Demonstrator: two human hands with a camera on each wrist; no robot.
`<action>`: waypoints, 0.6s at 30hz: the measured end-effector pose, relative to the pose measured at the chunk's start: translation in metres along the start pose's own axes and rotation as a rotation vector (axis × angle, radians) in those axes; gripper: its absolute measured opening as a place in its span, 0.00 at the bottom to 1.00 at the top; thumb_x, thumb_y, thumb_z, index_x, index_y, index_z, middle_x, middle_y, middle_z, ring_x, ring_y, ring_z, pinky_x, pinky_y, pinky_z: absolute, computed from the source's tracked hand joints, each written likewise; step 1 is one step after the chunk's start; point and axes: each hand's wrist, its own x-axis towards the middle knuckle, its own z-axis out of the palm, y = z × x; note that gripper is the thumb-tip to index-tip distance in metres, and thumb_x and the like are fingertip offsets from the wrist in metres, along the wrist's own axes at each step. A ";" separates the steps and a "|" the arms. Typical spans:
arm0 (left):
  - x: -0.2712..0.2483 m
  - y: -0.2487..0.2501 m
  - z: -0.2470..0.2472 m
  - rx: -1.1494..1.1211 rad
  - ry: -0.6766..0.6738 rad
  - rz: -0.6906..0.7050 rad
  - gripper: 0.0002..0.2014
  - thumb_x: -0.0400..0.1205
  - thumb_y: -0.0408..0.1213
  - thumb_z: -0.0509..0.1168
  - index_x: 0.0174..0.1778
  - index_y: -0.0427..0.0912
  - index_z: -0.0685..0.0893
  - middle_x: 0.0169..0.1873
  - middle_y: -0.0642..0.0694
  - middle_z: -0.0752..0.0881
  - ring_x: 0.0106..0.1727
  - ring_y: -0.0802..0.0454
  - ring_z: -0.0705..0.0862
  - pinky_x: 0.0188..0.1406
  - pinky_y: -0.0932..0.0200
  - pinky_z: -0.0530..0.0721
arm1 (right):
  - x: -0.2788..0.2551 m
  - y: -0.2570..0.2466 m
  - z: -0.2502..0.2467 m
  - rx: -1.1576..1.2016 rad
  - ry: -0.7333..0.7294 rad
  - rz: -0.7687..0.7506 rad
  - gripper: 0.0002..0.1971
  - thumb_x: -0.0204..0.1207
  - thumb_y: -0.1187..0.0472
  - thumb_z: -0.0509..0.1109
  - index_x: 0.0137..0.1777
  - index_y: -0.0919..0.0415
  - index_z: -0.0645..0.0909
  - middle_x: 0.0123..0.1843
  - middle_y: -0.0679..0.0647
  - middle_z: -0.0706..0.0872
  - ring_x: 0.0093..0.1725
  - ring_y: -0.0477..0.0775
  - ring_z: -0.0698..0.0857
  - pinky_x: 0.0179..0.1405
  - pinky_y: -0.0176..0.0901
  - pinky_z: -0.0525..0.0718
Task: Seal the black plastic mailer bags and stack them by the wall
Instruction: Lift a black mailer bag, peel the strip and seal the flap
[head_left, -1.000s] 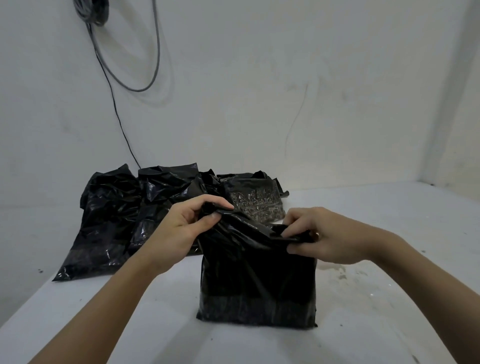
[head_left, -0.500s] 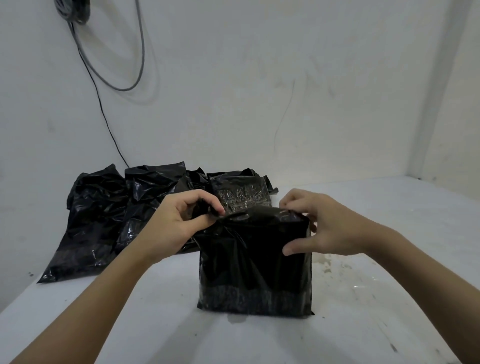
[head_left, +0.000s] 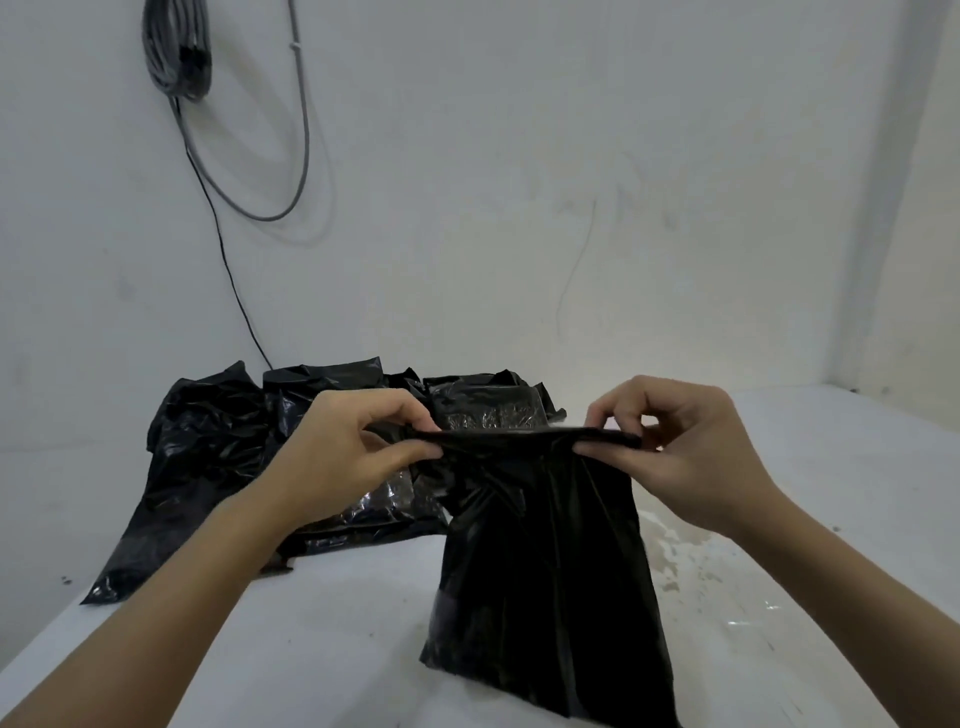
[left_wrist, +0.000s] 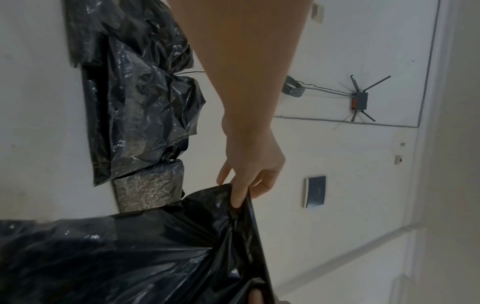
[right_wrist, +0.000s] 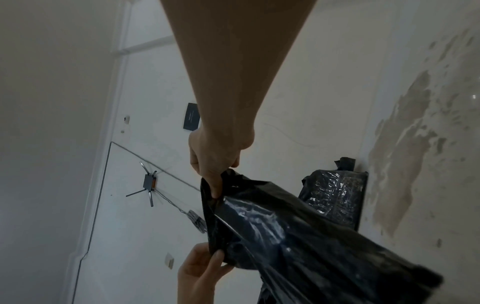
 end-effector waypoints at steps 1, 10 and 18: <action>0.002 0.000 -0.006 0.043 -0.041 0.035 0.15 0.71 0.27 0.77 0.35 0.56 0.87 0.37 0.55 0.89 0.37 0.56 0.87 0.35 0.59 0.87 | 0.001 -0.001 -0.002 -0.041 -0.042 -0.003 0.24 0.62 0.67 0.82 0.25 0.53 0.66 0.33 0.46 0.86 0.29 0.42 0.76 0.26 0.37 0.73; 0.018 -0.010 -0.026 0.342 -0.289 0.263 0.15 0.74 0.22 0.72 0.48 0.47 0.89 0.46 0.59 0.81 0.45 0.62 0.82 0.43 0.66 0.81 | 0.014 -0.019 0.000 -0.230 -0.536 -0.186 0.21 0.70 0.67 0.76 0.30 0.53 0.65 0.41 0.48 0.85 0.52 0.50 0.78 0.45 0.42 0.80; 0.021 -0.012 -0.033 0.443 -0.332 0.300 0.23 0.74 0.21 0.69 0.55 0.55 0.86 0.48 0.57 0.79 0.47 0.68 0.78 0.47 0.75 0.76 | 0.036 -0.028 -0.007 -0.836 -0.681 -0.464 0.17 0.62 0.57 0.73 0.32 0.48 0.63 0.32 0.35 0.69 0.58 0.48 0.75 0.59 0.44 0.69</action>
